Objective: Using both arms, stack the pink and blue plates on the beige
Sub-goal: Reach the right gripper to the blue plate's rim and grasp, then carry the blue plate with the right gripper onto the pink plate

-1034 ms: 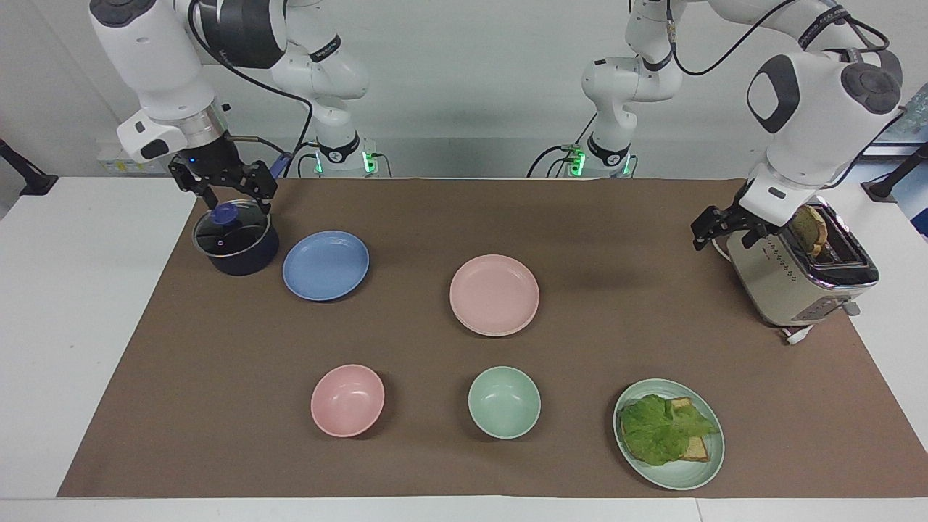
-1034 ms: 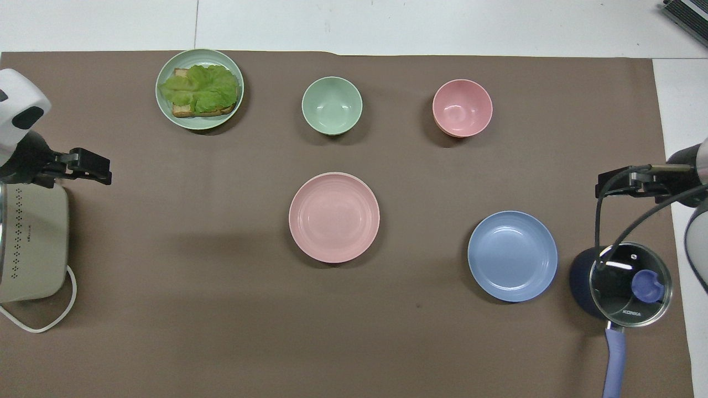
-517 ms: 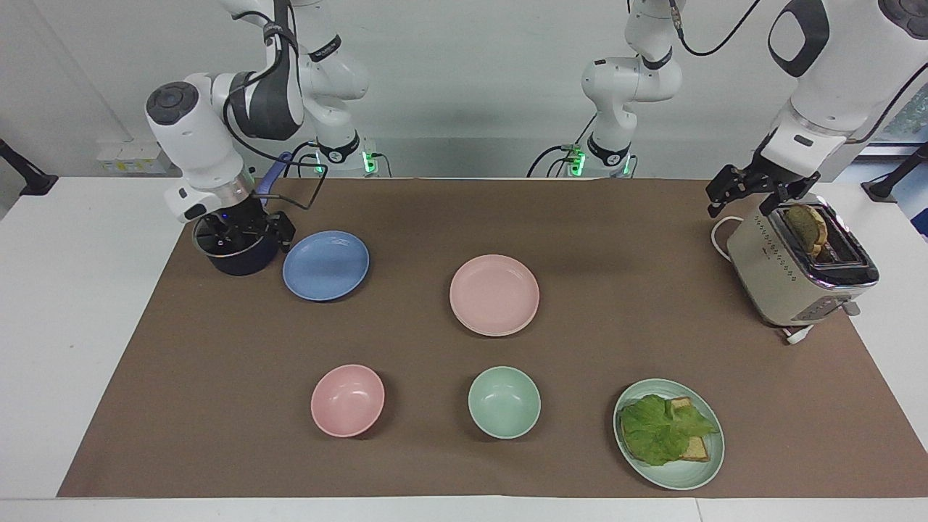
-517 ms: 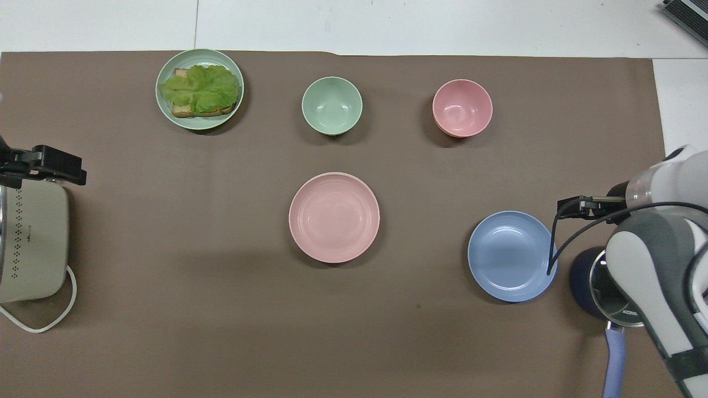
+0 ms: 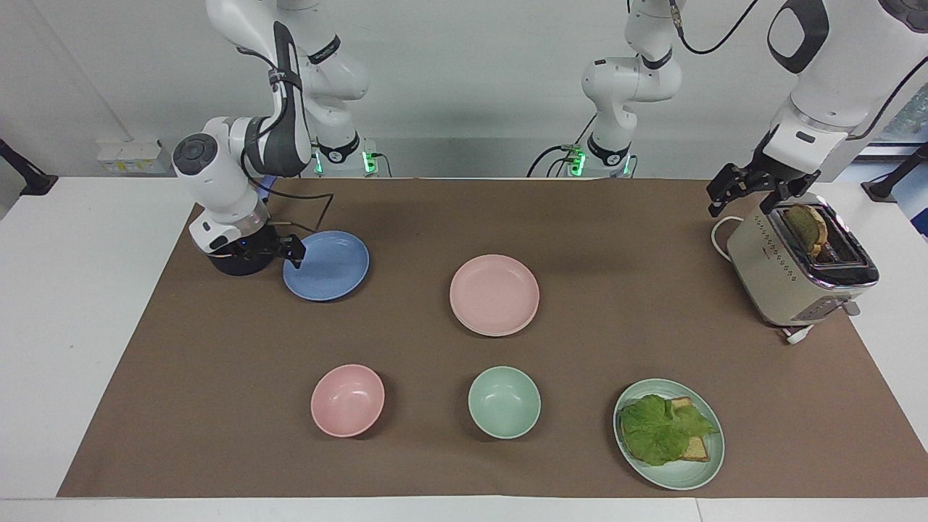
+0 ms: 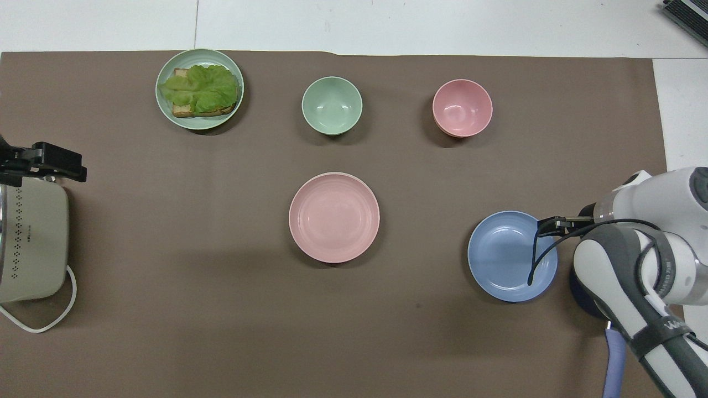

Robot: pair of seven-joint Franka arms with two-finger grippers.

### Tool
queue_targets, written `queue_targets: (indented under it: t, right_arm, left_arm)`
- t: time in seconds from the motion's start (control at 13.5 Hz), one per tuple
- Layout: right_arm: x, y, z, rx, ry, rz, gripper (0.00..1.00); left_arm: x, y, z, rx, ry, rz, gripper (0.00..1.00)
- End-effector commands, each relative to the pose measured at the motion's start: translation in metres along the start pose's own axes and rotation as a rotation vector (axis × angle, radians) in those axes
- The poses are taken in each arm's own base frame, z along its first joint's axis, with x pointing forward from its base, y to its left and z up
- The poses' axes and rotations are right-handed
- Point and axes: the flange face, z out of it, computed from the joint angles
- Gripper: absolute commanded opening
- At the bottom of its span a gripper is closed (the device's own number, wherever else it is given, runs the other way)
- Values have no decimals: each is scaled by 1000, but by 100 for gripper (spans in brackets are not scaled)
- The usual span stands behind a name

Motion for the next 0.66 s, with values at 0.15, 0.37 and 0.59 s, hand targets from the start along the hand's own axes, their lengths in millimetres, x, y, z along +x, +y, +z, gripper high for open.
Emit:
queue_targets:
  t: [0.15, 0.37, 0.59]
  right_arm:
    - [-17, 4, 31, 40, 17, -58, 88]
    - [-24, 3, 43, 81, -3, -88, 76]
    - [-29, 25, 52, 91, -16, -128, 72]
  left_arm:
    - [-5, -6, 5, 16, 24, 47, 100]
    - [-5, -5, 5, 16, 19, 47, 100]
    - [-5, -4, 3, 15, 17, 42, 100]
